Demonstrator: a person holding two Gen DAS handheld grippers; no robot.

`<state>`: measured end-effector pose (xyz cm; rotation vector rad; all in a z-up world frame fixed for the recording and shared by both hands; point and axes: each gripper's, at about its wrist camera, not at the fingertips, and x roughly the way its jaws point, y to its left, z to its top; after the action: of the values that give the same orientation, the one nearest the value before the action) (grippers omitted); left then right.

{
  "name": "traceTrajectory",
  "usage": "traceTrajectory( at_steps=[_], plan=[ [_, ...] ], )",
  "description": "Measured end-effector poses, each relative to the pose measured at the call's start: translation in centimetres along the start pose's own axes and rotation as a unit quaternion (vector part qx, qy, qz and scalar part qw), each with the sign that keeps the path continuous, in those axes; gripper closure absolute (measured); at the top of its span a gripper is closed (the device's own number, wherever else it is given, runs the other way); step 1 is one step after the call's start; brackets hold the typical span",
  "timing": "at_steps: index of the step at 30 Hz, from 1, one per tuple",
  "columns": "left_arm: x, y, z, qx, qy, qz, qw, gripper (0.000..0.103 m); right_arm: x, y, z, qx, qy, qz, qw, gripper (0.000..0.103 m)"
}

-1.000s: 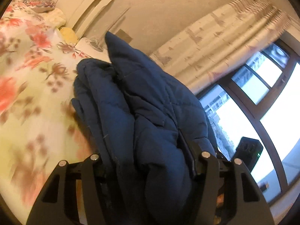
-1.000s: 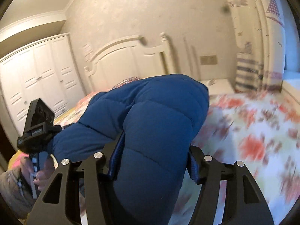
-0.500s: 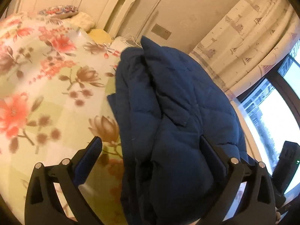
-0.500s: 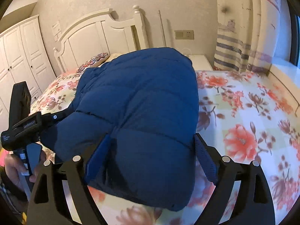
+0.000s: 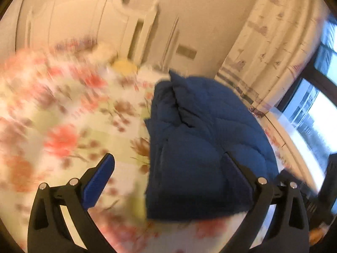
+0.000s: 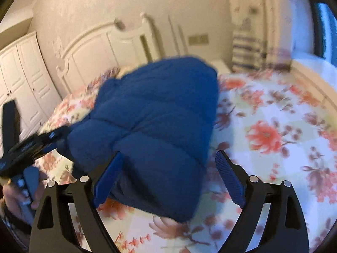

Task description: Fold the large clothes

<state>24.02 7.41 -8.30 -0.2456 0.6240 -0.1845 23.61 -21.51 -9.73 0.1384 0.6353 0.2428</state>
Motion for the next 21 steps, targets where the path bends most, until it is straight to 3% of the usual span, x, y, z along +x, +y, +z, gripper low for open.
traceTrajectory(
  at_steps=[3,5,6,8,11,14,21],
  plan=[
    [-6.4,-3.0,-0.5,0.076,-0.079,0.069,0.9916,0.002,-4.9,1.1,0.4,-0.016,-0.054,-0.009,0.998,0.016],
    [-11.2,-5.5,-0.5,0.113,-0.145,0.110,0.9768,0.002,-9.5,2.7,0.8,-0.034,-0.102,-0.023,0.994,0.013],
    [-13.4,-6.6,-0.5,0.122,-0.170,0.130,0.9691,0.002,-11.0,3.3,1.0,-0.039,-0.117,-0.030,0.992,0.004],
    [-16.6,-8.2,-0.4,0.129,-0.198,0.151,0.9599,0.002,-14.7,4.7,1.5,-0.051,-0.147,-0.052,0.987,0.004],
    [-19.7,-9.7,-1.0,0.118,-0.201,0.162,0.9588,0.002,-18.1,6.8,1.6,-0.079,-0.163,-0.076,0.980,0.004],
    [-21.1,-10.6,-1.9,0.124,-0.192,0.129,0.9650,0.002,-19.5,8.4,1.0,-0.109,-0.162,-0.090,0.977,0.004],
    [-19.9,-10.9,-4.1,0.137,-0.151,0.118,0.9719,0.002,-19.0,9.3,-0.9,-0.126,-0.144,-0.086,0.978,0.004]
  ],
)
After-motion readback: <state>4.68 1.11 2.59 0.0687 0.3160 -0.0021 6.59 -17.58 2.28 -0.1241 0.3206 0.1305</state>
